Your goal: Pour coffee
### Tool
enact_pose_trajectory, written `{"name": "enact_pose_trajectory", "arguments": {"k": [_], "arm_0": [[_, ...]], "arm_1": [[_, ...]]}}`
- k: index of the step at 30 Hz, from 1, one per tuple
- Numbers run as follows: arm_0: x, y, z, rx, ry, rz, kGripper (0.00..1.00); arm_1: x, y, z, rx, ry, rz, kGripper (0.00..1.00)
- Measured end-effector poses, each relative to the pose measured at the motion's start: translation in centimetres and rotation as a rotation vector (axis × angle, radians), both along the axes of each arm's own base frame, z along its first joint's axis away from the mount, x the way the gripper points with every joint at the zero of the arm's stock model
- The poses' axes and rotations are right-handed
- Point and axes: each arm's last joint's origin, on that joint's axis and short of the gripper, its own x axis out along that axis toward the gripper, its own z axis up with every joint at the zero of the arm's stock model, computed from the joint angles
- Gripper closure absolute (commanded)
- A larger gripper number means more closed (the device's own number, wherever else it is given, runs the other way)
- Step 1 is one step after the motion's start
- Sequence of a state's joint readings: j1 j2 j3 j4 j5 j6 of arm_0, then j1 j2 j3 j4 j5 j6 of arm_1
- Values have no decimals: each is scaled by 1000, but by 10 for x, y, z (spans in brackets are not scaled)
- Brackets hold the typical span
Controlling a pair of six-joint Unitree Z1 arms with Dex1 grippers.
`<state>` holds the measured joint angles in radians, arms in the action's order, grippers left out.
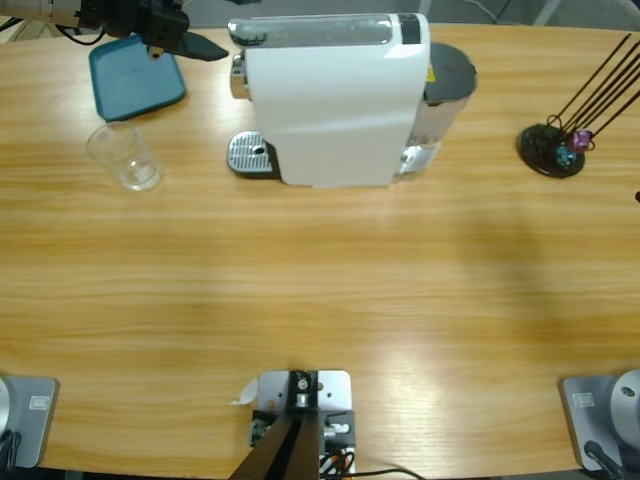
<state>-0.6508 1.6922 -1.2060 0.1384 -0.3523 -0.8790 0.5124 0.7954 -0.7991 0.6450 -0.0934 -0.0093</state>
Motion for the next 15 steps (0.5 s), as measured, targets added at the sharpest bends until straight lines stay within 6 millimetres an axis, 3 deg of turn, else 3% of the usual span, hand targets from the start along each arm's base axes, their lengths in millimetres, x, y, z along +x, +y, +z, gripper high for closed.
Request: {"name": "enact_pose_trajectory", "arguments": {"k": [1,15], "arm_0": [[0,0,0,-1,1,-1,1000],[1,2,1,-4,-1,2,1000]], "arm_1": [[0,0,0,0,0,0,0],[1,0,0,-2,3,0,0]]}}
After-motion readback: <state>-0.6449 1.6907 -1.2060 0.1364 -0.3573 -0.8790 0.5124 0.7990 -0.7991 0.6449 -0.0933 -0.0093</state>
